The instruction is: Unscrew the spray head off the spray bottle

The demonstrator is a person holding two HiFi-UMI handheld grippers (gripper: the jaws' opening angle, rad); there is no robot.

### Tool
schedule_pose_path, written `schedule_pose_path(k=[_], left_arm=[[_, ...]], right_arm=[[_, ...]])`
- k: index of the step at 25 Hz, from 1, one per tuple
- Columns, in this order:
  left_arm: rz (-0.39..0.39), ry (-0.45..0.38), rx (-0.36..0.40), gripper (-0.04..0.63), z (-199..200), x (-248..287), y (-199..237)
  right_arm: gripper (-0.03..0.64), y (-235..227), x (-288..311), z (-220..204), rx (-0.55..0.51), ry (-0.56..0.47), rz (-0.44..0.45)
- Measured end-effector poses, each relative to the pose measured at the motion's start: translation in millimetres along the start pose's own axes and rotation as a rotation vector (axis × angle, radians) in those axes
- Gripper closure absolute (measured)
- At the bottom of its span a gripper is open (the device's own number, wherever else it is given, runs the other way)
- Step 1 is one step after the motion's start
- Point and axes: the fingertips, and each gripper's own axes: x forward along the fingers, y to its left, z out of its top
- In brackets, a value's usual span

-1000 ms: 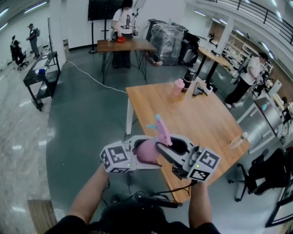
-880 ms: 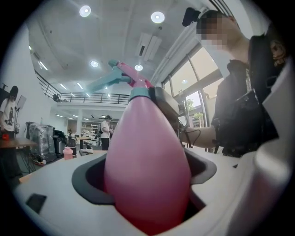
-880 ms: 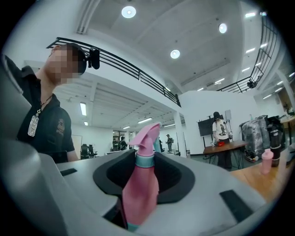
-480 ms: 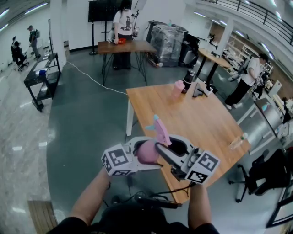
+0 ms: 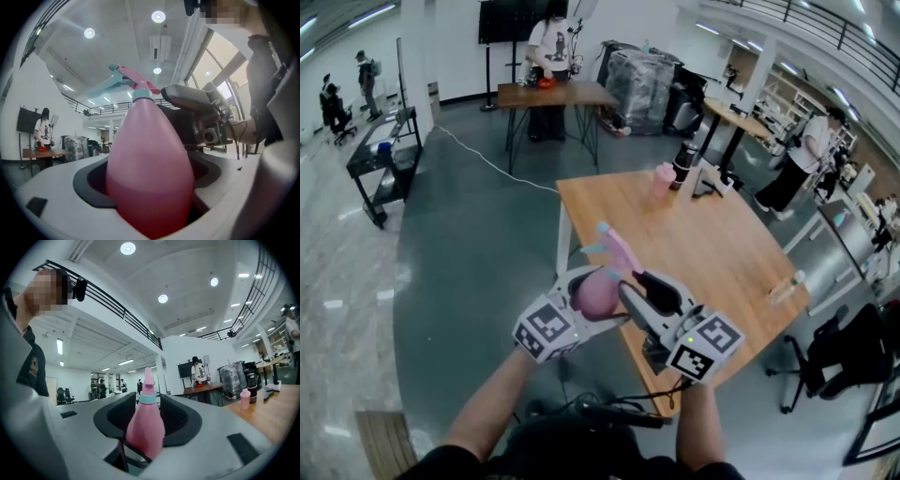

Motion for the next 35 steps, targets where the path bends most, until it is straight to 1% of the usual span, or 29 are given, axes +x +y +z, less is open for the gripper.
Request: schedule_pose_path(k=[2,6,11,14,17,20,23,24,26,28,35], left_arm=[[0.038,0.013,0.006,0.153,-4,1,6],[0.084,0.029,0.02,0.153,-7,4,10],[0.147,0.055,0.052,0.153,-11,5,15],[0.19,0.08,0.086,0.153,-15,5,19],[0.206,0.09,0.091,0.153,-17,3,20],[0.207,0.095,0.094,0.153,-18,3,19],[0.206,0.101,0.103,0.153,-18,3,18],[0.204,0.1,0.103,0.153,-17,3,17],[0.193,0.1,0.102,0.153,-17,3,16],[0.162,0.096,0.097,0.153,-16,2,13],[-0.033,0.067,0.052,0.153,-10,-1,-9]], right_arm=[[0.457,0,5,-2,0.002,0.011,-0.04],[0.459,-4,14,-6,0.016,0.031,-0.114],[0.458,-11,19,-8,0.053,0.03,-0.169],[0.459,-9,22,-9,0.063,0.03,-0.175],[0.459,-7,24,-9,0.061,0.028,-0.184],[0.459,-7,24,-10,0.064,0.03,-0.187],[0.46,-11,24,-10,0.059,0.031,-0.207],[0.479,-12,23,-10,0.057,0.032,-0.211],[0.48,-12,23,-9,0.054,0.035,-0.2],[0.48,-10,21,-9,0.047,0.038,-0.17],[0.482,0,12,-8,0.014,0.046,-0.004]])
